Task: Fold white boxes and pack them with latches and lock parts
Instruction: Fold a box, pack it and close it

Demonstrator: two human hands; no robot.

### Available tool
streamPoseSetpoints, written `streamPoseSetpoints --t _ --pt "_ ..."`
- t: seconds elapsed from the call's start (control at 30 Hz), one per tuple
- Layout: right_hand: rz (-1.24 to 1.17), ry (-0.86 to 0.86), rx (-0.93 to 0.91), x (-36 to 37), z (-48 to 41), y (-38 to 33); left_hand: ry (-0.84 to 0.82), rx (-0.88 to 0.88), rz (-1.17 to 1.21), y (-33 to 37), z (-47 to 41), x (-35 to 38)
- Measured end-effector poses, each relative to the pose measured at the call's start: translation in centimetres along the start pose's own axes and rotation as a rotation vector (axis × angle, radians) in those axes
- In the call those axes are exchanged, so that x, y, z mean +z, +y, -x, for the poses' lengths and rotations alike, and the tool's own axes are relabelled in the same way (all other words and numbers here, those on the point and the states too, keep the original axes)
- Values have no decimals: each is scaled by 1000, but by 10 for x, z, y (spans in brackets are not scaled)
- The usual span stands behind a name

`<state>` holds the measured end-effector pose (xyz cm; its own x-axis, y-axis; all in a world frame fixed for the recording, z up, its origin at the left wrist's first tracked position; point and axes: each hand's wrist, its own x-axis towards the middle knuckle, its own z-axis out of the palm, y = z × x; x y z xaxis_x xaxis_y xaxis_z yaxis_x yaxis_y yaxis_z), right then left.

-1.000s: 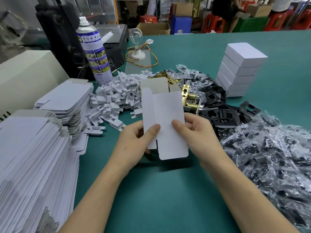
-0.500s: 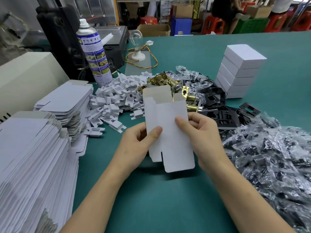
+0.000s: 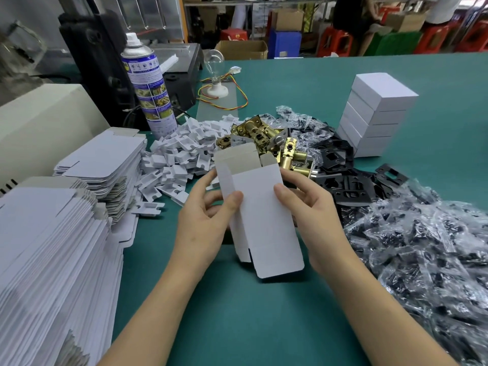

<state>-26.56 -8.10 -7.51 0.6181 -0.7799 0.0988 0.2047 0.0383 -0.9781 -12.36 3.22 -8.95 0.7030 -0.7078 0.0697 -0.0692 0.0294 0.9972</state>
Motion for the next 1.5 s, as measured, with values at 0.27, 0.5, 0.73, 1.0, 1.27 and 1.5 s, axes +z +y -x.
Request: streamPoseSetpoints --t 0.27,0.5,0.73,1.0,1.27,1.5 --pt "10 -49 -83 3 1 3 -62 171 -74 -3 6 5" --pt "232 -105 -175 11 2 9 -149 265 -190 -1 11 11" --pt "107 -136 -227 12 6 9 -60 292 -76 -1 9 7" --pt "63 -35 -202 11 5 3 -53 256 39 4 7 6" --pt "-53 -96 -177 2 1 -4 -96 303 -67 7 10 1" --pt "26 -111 -162 -2 0 -5 -139 237 -39 8 11 -1"
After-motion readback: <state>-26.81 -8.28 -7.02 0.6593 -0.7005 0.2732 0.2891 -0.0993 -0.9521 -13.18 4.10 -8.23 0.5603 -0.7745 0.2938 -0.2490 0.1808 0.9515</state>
